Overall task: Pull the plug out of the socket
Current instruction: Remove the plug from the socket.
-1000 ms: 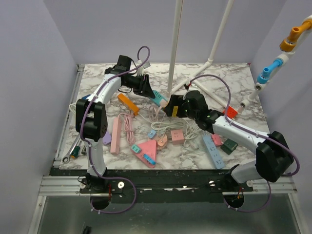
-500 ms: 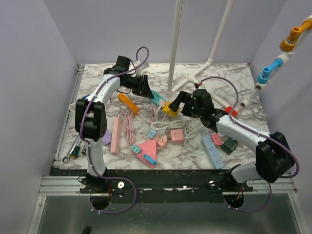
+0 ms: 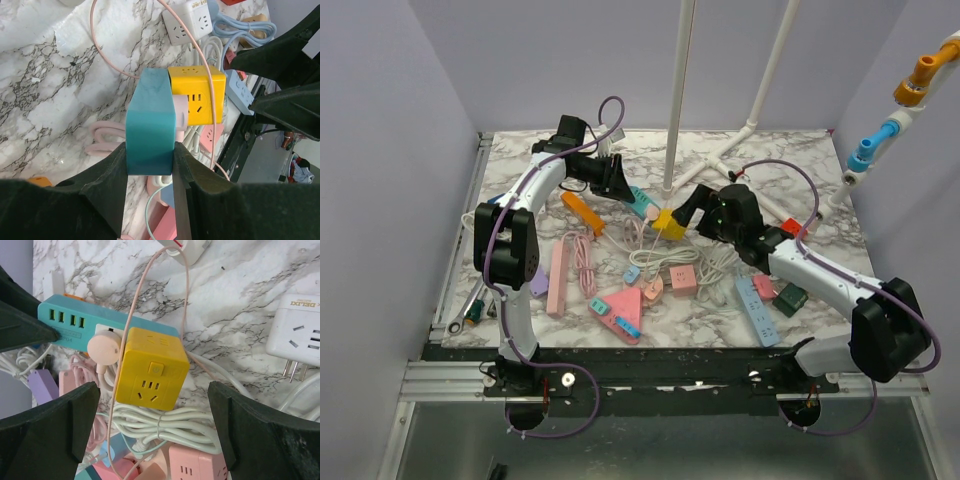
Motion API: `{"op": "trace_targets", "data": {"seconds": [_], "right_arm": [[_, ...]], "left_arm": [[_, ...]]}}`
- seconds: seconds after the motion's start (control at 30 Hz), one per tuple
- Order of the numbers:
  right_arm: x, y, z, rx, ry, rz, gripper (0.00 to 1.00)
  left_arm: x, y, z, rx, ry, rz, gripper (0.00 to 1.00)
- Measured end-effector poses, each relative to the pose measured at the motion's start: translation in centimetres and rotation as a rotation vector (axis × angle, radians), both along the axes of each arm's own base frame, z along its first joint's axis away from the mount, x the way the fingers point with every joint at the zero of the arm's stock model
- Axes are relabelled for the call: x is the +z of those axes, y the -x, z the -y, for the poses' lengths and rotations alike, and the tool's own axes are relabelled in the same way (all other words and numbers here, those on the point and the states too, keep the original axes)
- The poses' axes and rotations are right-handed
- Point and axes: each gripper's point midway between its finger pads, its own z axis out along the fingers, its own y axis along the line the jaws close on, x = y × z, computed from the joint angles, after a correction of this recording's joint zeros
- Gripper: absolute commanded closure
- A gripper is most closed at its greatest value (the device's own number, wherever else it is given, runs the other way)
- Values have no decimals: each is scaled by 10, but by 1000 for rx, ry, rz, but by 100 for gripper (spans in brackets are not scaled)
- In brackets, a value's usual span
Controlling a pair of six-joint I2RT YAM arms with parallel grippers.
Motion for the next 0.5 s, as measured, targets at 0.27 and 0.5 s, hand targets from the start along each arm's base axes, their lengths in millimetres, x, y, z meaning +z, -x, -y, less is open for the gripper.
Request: {"op": "trace_targets", "data": {"seconds": [0.27,0.5], "right_arm": [[-18,-14,15,-97,-29,-66,4],[-33,-27,14,-142,-56,-126,5]], "left_arm": [[0,1,-1,0,-1,-4,100],[-1,2,-3,0,-5,-9,100]]}}
